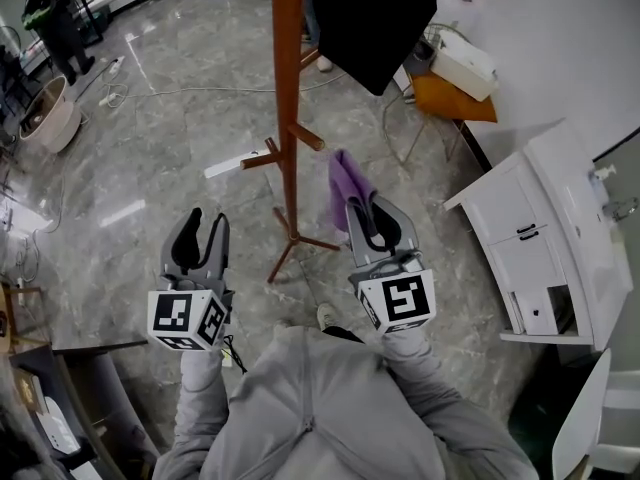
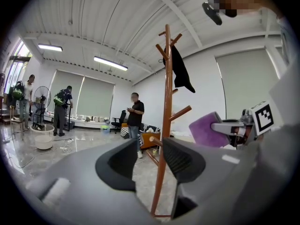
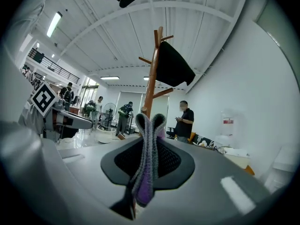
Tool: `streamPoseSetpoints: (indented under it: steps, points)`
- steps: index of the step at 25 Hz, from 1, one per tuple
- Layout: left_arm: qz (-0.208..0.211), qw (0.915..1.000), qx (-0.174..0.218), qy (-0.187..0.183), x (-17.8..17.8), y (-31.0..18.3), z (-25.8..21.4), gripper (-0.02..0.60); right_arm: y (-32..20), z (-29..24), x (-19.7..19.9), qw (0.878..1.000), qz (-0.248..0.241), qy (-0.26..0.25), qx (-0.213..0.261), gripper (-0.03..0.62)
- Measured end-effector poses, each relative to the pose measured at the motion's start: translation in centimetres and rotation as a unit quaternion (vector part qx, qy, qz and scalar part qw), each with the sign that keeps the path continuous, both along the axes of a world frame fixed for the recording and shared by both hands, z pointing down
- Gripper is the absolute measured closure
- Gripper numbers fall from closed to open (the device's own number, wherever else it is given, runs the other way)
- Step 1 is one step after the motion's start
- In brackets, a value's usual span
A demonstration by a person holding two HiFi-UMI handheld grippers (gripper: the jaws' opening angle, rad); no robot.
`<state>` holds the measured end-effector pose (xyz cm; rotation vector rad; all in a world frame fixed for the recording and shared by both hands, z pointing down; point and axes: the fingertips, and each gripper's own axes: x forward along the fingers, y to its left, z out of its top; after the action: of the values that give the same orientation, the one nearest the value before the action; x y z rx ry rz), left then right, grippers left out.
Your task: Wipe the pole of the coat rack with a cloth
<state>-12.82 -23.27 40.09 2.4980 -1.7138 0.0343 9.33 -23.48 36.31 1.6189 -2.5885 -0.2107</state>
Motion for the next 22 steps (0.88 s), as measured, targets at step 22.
streamPoseSetpoints:
  steps: [22]
  points:
    - [-0.002, 1.0000, 0.000, -0.008, 1.1, 0.6, -0.1, 0.403, 0.3, 2.4, 3.0, 0.999, 0.015, -0.044, -0.027, 0.542]
